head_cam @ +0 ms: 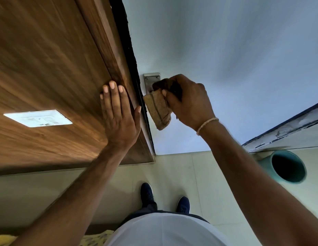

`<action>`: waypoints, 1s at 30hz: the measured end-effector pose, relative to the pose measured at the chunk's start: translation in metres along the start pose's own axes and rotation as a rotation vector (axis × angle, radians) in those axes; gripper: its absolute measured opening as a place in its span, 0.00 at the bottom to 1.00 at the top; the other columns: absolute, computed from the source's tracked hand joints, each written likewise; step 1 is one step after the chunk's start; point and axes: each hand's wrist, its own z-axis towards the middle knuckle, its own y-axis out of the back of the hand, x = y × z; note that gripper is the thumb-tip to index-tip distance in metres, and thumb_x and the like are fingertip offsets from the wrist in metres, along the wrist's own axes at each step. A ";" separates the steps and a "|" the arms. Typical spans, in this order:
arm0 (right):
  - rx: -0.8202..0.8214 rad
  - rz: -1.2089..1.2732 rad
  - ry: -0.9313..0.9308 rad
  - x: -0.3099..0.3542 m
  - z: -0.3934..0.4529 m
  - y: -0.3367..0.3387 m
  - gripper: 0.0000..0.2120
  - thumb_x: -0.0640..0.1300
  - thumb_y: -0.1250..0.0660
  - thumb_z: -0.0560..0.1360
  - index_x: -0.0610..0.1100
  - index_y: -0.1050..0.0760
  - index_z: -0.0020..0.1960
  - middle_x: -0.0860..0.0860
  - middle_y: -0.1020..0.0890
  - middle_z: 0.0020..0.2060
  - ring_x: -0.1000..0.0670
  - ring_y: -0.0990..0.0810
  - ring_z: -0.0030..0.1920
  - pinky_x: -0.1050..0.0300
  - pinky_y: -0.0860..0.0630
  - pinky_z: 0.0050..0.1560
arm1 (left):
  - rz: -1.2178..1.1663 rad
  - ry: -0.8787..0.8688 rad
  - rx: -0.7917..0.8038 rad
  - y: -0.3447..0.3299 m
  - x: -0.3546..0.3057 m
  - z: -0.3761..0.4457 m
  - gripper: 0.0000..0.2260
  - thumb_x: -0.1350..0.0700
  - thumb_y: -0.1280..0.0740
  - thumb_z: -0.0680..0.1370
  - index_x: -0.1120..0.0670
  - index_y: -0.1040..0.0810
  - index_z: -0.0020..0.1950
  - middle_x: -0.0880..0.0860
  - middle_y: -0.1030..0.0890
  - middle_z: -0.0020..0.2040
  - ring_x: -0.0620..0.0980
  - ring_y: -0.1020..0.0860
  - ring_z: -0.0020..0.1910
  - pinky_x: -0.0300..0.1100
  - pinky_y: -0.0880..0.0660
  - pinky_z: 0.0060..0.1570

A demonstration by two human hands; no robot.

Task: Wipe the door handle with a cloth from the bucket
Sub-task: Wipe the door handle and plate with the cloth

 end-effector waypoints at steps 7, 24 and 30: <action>0.054 0.211 -0.245 -0.014 0.025 -0.004 0.18 0.53 0.23 0.77 0.45 0.16 0.63 0.48 0.13 0.56 0.47 0.16 0.56 0.54 0.19 0.59 | -0.032 -0.008 0.005 0.003 0.002 0.000 0.36 0.52 0.31 0.85 0.66 0.44 0.85 0.67 0.38 0.83 0.68 0.40 0.83 0.63 0.41 0.84; -0.339 -0.539 0.222 -0.040 0.007 -0.046 0.08 0.41 0.31 0.76 0.44 0.18 0.54 0.44 0.17 0.49 0.38 0.21 0.51 0.46 0.28 0.51 | -0.019 -0.009 -0.001 0.002 0.003 -0.001 0.35 0.51 0.32 0.85 0.65 0.44 0.85 0.68 0.36 0.82 0.67 0.40 0.83 0.62 0.41 0.84; -0.131 -0.613 0.214 -0.025 -0.017 -0.072 0.16 0.47 0.36 0.79 0.39 0.20 0.61 0.40 0.15 0.55 0.35 0.19 0.60 0.40 0.27 0.64 | -0.015 -0.019 0.001 0.002 0.005 -0.001 0.35 0.52 0.31 0.85 0.65 0.45 0.85 0.67 0.38 0.83 0.67 0.41 0.84 0.61 0.43 0.85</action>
